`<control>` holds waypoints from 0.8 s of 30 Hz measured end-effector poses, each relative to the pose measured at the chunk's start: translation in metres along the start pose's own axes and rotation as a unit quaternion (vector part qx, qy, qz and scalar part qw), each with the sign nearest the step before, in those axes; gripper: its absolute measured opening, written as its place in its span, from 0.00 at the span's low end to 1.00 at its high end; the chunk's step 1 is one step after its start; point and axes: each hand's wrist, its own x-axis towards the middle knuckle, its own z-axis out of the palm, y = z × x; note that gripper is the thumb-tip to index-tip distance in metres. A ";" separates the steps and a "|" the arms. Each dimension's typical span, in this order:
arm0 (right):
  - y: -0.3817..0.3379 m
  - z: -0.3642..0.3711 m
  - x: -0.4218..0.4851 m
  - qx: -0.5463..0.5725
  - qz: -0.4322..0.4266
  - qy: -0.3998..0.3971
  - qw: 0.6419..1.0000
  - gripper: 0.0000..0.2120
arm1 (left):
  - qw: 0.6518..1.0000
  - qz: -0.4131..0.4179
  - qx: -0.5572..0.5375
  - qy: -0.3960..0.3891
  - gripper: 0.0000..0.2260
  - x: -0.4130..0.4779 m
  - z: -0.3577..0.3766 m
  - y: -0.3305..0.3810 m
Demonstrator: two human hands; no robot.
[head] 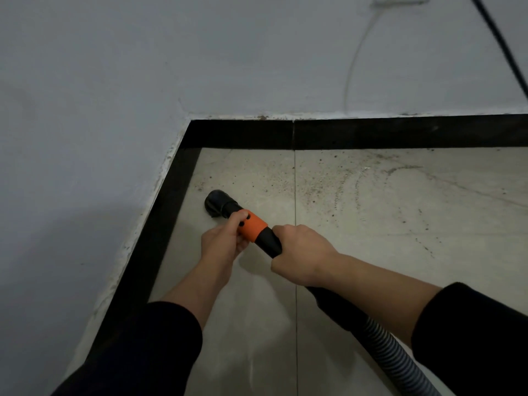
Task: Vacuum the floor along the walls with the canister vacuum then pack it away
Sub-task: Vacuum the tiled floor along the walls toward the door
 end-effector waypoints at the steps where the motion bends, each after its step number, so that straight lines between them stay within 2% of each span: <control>1: 0.002 -0.001 -0.002 0.001 0.002 0.000 1.000 0.07 | 1.000 -0.001 0.001 -0.004 0.09 -0.001 0.002 -0.001; 7: 0.017 -0.006 -0.012 0.001 0.017 0.012 1.000 0.12 | 1.000 -0.013 -0.009 -0.024 0.09 -0.011 0.018 -0.004; 13: 0.031 -0.012 -0.021 0.009 0.033 0.019 0.999 0.08 | 0.999 -0.018 -0.012 -0.046 0.09 -0.019 0.035 -0.009; 17: 0.039 -0.015 -0.025 0.015 0.046 0.018 0.999 0.10 | 0.998 -0.020 -0.007 -0.051 0.09 -0.022 0.046 -0.011; 24: 0.059 -0.022 -0.037 0.032 0.070 0.029 0.997 0.06 | 0.996 -0.020 -0.002 -0.083 0.08 -0.030 0.069 -0.019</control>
